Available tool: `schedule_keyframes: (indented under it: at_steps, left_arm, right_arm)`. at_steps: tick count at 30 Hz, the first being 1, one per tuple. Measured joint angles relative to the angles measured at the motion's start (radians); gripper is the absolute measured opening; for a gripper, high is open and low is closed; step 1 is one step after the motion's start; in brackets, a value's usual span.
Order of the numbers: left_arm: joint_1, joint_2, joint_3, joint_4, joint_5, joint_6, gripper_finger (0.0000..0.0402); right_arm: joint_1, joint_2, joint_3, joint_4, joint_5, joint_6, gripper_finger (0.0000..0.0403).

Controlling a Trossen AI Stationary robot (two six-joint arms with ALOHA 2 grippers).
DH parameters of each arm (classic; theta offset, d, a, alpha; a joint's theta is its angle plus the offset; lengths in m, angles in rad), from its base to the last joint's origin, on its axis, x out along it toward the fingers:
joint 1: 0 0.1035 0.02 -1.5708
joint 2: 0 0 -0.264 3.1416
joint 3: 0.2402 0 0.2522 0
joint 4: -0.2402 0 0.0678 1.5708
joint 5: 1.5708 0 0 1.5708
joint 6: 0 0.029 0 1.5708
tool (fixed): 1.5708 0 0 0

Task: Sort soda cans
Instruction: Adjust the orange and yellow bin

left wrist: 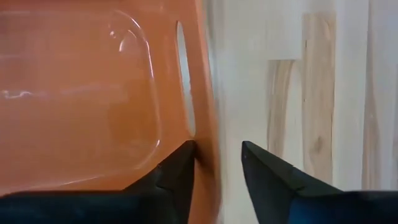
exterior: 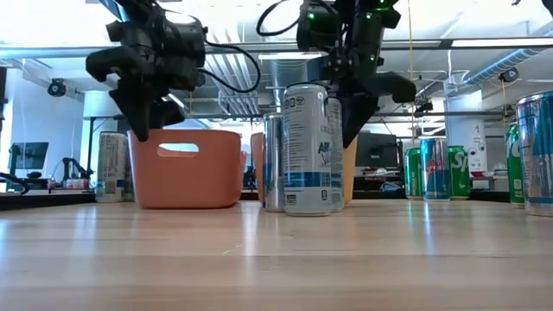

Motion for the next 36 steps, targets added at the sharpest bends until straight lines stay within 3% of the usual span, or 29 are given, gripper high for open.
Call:
schedule_keyframes:
  at_steps: [8,13,25,30,36]
  left_arm:
    - [-0.052,-0.011,0.000,-0.053,0.000,0.000,0.0032]
    - [-0.055,-0.031,0.000,-0.078,-0.011,0.000,0.0012]
    - [-0.056,-0.045,0.000,-0.056,-0.004,-0.036,0.0042]
    - [-0.056,-0.045,0.000,-0.044,0.011,-0.070,0.0058]
    - [-0.056,-0.048,0.000,-0.042,0.006,-0.077,0.0071]
  right_arm:
    - [0.066,-0.001,0.011,0.014,-0.002,0.099,0.0012]
    - [0.100,-0.001,0.016,0.024,-0.005,0.251,0.0012]
    - [0.121,-0.001,0.016,0.024,-0.004,0.322,0.0013]
    - [0.121,-0.002,0.016,0.024,-0.005,0.267,0.0013]
    - [0.121,-0.005,0.039,-0.013,-0.006,0.200,0.0055]
